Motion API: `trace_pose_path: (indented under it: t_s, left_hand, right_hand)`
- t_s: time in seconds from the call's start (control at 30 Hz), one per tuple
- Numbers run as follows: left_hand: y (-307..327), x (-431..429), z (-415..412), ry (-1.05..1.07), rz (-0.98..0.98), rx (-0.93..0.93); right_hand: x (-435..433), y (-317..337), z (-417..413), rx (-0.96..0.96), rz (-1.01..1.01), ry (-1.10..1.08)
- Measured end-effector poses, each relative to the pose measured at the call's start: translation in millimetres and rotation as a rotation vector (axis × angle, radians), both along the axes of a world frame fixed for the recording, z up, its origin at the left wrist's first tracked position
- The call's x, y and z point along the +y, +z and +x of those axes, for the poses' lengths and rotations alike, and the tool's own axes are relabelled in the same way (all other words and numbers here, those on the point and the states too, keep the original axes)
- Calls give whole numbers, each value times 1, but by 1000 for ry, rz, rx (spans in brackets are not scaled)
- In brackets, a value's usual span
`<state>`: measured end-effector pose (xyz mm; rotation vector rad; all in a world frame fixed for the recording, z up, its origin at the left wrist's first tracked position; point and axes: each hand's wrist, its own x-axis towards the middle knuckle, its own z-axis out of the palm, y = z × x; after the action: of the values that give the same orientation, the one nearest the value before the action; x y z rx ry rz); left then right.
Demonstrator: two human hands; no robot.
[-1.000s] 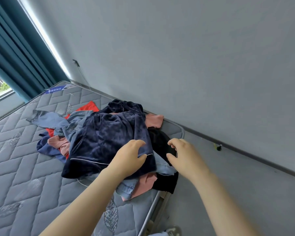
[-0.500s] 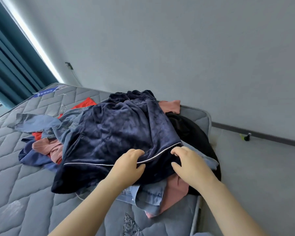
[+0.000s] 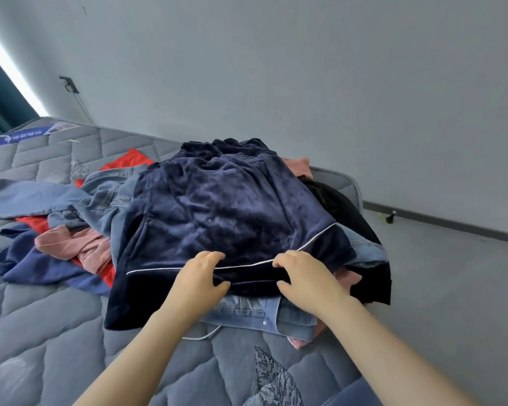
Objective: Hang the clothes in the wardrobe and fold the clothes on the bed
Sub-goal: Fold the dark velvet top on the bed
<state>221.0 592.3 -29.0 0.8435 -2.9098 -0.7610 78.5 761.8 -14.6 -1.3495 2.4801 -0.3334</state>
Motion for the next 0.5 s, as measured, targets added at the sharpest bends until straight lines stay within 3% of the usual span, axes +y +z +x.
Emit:
trace_pose_path:
  t_s: [0.13,0.33,0.5]
  left_hand:
    - [-12,-16,8,-1,-12,-36]
    - [-28,-26,20,-54,-25,-112]
    - [-37,-26,10,-124,-98,-95]
  right_hand:
    - [-22,-26,7,63,11,38]
    - [-43,-64,3,204,186,57]
    - [-48,-60,-8,263,90,-13]
